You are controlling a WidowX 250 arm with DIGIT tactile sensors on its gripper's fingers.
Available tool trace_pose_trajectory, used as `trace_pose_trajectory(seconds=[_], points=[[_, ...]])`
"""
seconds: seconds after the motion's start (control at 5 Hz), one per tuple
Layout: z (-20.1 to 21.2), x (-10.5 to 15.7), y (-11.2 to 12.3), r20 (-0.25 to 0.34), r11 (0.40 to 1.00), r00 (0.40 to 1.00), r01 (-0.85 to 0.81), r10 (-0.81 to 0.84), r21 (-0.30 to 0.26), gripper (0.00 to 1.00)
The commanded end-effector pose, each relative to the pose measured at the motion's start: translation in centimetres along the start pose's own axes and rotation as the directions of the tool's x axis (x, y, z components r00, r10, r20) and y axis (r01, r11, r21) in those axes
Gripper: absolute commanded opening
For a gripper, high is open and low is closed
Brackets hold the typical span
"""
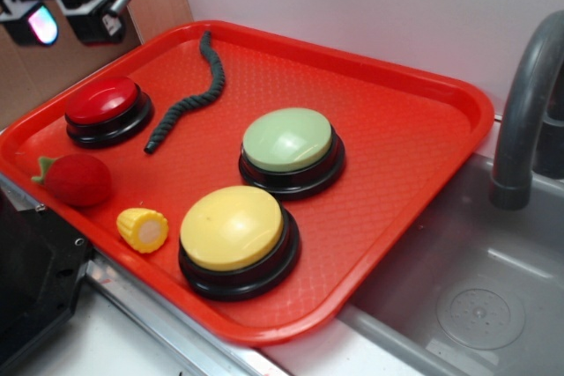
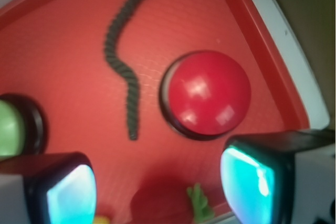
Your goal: Push the red button.
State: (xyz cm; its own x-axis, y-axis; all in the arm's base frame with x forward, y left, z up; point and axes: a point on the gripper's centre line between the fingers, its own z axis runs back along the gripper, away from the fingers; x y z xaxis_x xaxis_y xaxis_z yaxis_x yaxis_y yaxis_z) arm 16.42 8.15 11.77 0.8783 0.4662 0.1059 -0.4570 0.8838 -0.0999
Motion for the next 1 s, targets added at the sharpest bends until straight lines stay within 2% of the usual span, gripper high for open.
trace_pose_trajectory(seconds=[0.0, 0.2, 0.8], points=[[-3.2, 2.0, 3.3, -0.024, 0.997, 0.997, -0.071, 0.072, 0.035, 1.0], [-4.5, 3.0, 2.9, -0.032, 0.999, 0.999, -0.039, 0.039, 0.013, 1.0], [-6.6, 3.8, 2.7, -0.062, 0.997, 0.998, 0.007, -0.003, 0.074, 1.0]])
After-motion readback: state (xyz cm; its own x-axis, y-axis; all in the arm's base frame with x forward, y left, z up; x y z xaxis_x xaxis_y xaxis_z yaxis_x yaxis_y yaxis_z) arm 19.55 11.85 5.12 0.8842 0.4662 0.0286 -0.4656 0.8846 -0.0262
